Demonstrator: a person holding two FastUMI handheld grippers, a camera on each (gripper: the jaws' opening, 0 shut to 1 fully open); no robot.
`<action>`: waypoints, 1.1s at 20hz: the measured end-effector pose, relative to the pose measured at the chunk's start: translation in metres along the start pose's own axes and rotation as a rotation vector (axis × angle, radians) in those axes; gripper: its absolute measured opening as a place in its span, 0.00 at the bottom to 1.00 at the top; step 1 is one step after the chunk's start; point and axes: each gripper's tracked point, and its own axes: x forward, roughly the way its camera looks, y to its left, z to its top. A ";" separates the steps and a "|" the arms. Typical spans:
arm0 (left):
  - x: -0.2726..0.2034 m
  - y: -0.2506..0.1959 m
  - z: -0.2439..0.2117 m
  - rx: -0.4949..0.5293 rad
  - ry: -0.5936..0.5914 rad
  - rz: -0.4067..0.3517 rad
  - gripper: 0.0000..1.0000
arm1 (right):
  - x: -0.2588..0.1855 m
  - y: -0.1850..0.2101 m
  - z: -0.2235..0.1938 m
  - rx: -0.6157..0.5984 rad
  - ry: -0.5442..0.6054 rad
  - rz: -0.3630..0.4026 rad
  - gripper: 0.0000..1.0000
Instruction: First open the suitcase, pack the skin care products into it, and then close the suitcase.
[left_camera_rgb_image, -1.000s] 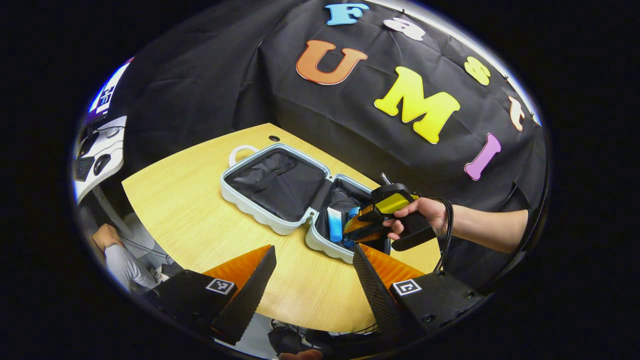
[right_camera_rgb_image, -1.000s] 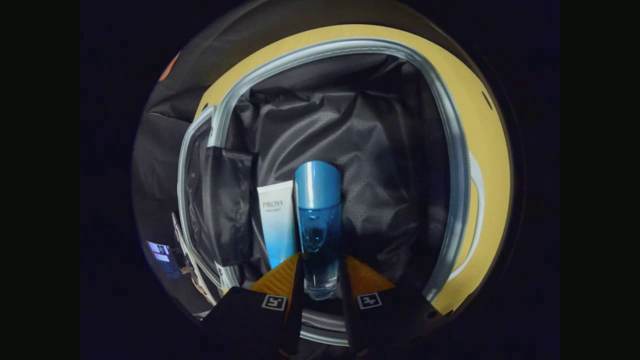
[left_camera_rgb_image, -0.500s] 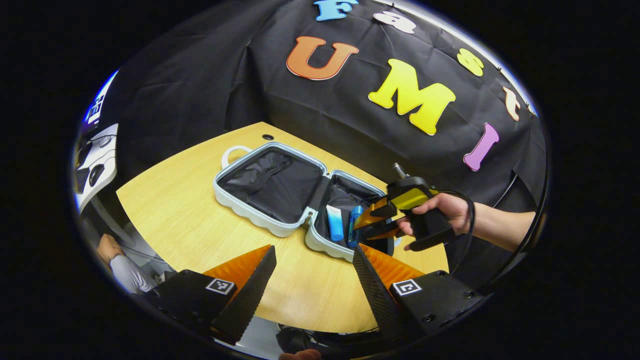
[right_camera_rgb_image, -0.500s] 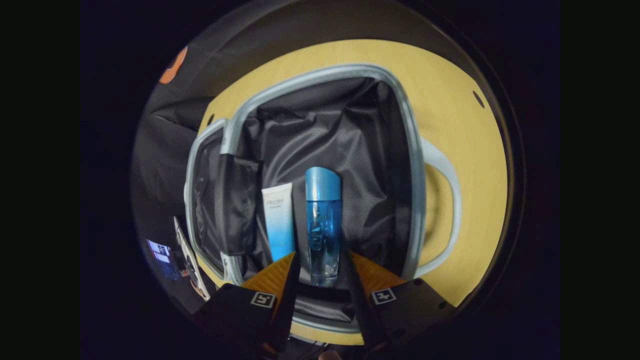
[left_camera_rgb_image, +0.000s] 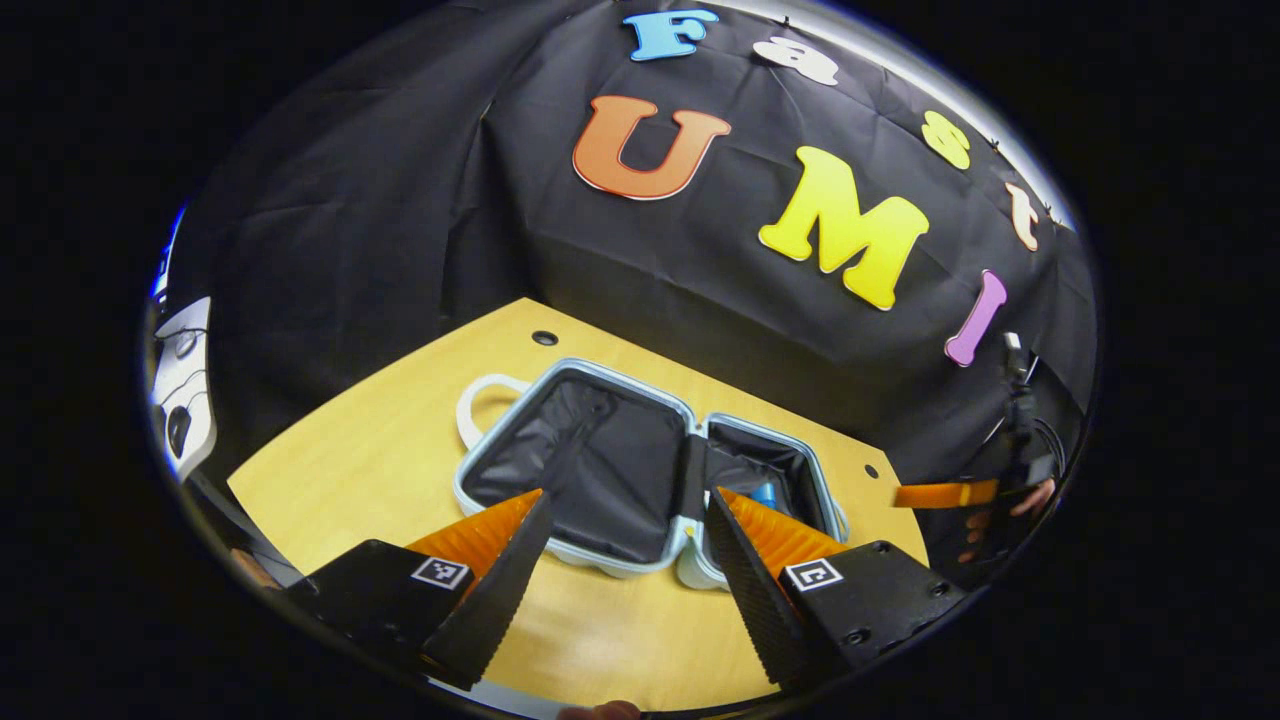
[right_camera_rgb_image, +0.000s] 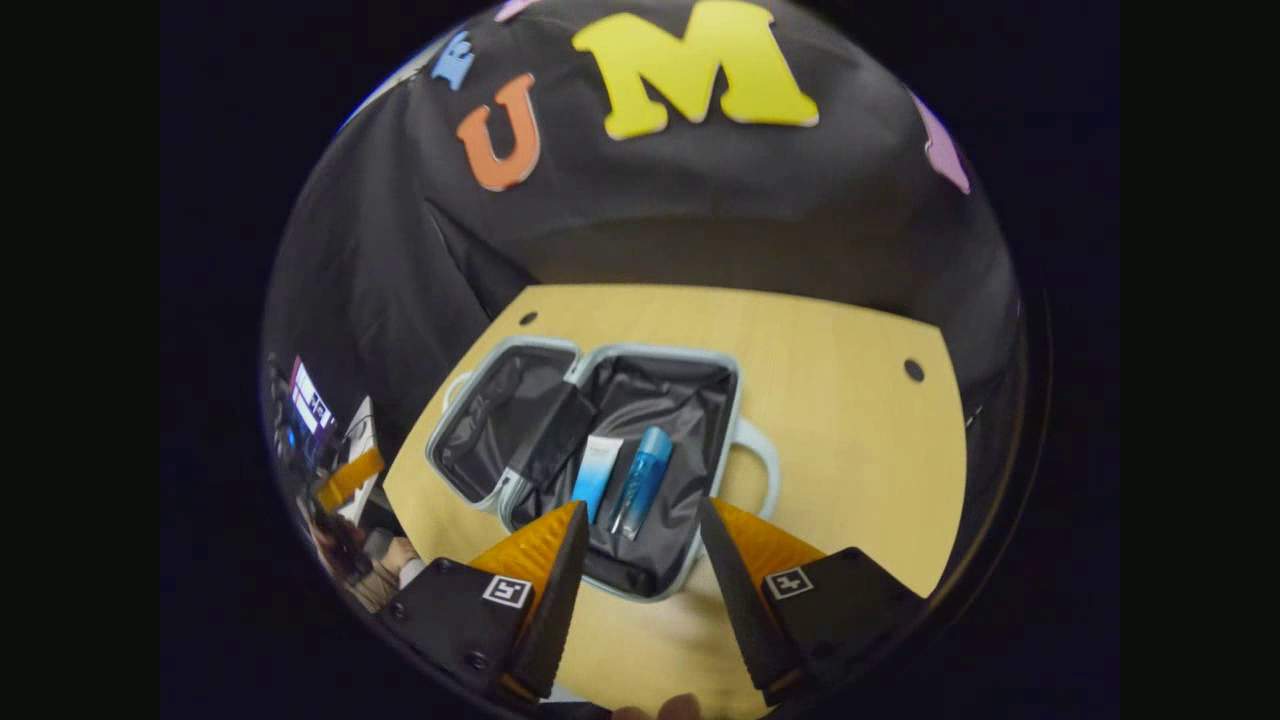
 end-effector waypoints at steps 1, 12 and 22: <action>0.012 0.015 0.003 0.028 0.006 0.027 0.99 | -0.012 -0.009 0.002 -0.036 -0.046 -0.019 0.67; 0.142 0.148 0.015 0.011 0.142 0.174 0.98 | -0.104 -0.094 -0.016 0.115 -0.147 -0.161 0.66; 0.203 0.169 -0.013 -0.154 0.266 0.201 0.83 | -0.138 -0.120 -0.033 0.233 -0.148 -0.261 0.67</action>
